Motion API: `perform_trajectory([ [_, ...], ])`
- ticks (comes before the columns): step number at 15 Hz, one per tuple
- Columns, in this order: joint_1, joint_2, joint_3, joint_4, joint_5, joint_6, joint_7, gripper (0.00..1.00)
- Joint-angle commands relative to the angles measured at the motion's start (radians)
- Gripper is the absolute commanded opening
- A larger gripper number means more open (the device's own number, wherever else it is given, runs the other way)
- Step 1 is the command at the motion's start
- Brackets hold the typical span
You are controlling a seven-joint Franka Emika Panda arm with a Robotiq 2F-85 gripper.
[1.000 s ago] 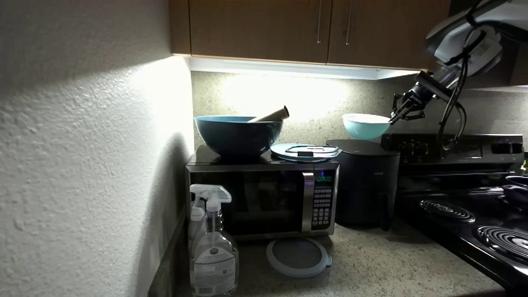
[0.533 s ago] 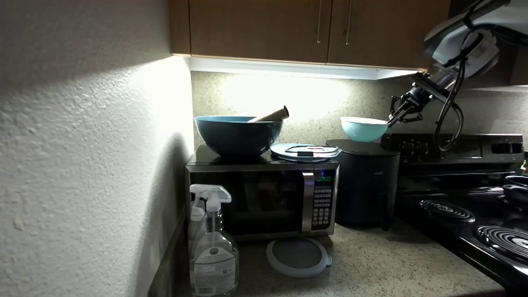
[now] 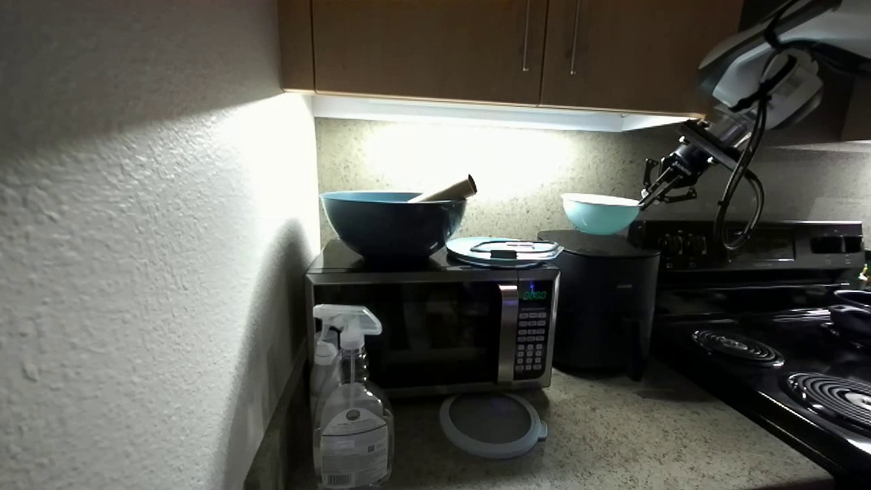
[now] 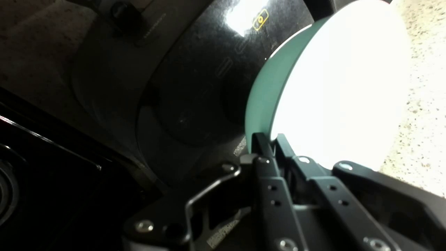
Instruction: Pick up the bowl and put it on top of the air fryer
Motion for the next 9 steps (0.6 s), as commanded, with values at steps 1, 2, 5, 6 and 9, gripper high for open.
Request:
perform_trajectory([
  [1, -0.012, 0.003, 0.014, 0.008, -0.007, -0.003, 0.004, 0.08],
  [2, -0.012, 0.002, 0.014, 0.007, -0.007, -0.001, 0.001, 0.33],
  [5, 0.008, -0.003, -0.006, -0.009, -0.012, 0.036, -0.002, 0.47],
  [6, 0.008, -0.003, -0.007, -0.008, -0.01, 0.035, 0.0, 0.53],
  [9, -0.011, 0.005, 0.012, 0.007, -0.011, 0.012, 0.004, 0.47],
])
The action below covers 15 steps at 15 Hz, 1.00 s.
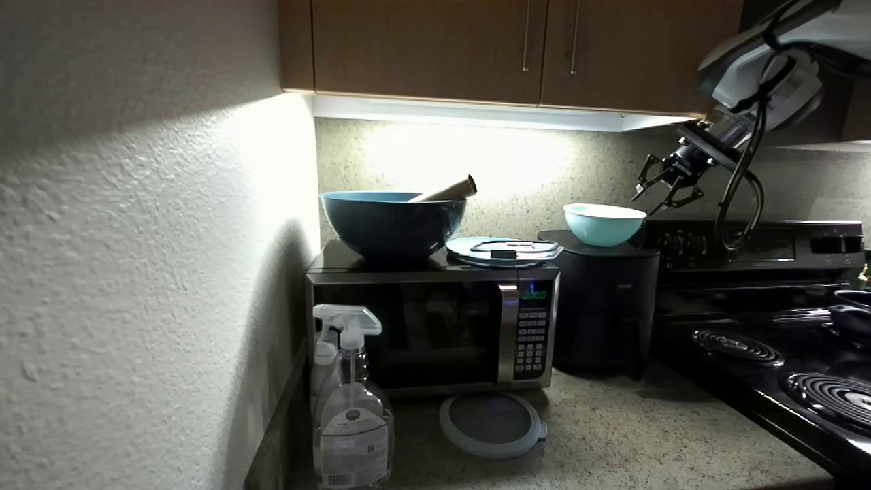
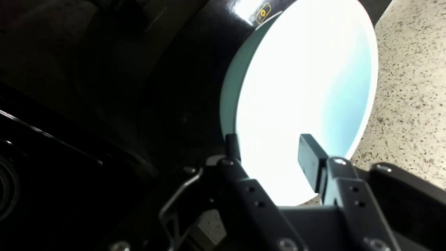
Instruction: Pick up the bowl and put it on top of the air fryer
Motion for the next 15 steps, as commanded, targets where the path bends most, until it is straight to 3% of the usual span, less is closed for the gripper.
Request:
perform_trajectory([
  [1, -0.013, 0.003, 0.015, 0.008, -0.008, -0.002, 0.004, 0.54],
  [3, -0.013, 0.003, 0.015, 0.008, -0.008, -0.002, 0.004, 0.65],
  [7, -0.013, 0.003, 0.015, 0.008, -0.008, -0.002, 0.004, 0.66],
  [8, -0.013, 0.003, 0.015, 0.008, -0.008, -0.002, 0.004, 0.91],
  [12, 0.008, -0.052, -0.024, -0.087, -0.006, 0.075, 0.017, 1.0],
  [15, 0.025, -0.091, -0.06, -0.158, -0.027, 0.171, 0.037, 1.0],
])
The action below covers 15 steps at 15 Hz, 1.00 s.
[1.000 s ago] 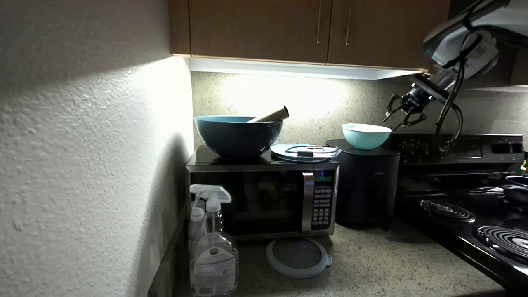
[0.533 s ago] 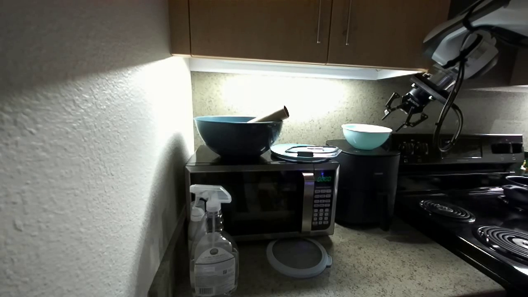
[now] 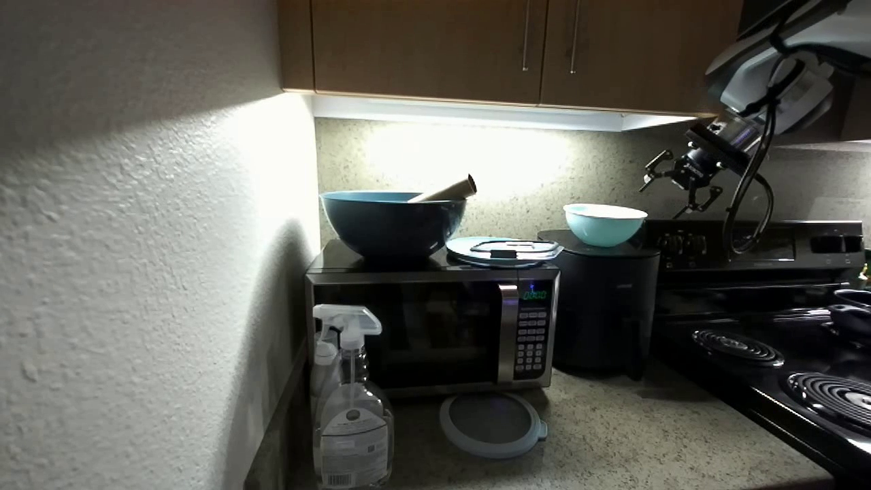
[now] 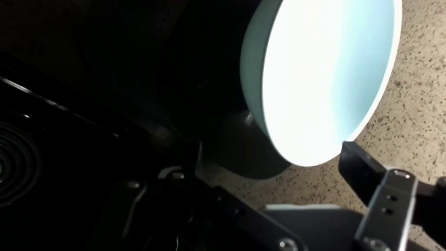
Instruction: Pick up the bowl and put it on top of the air fryer
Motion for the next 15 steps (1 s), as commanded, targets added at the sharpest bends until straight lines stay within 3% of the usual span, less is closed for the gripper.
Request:
perform_trajectory([
  [1, 0.03, -0.094, -0.042, -0.144, -0.037, 0.112, 0.042, 1.0],
  [5, 0.065, -0.173, -0.087, -0.264, -0.099, 0.191, 0.081, 1.0],
  [9, 0.053, -0.25, -0.072, -0.356, -0.193, 0.218, 0.172, 1.0],
  [10, 0.02, -0.175, -0.052, -0.259, -0.155, 0.182, 0.122, 1.0],
  [15, 0.025, -0.217, -0.057, -0.308, -0.168, 0.182, 0.138, 1.0],
])
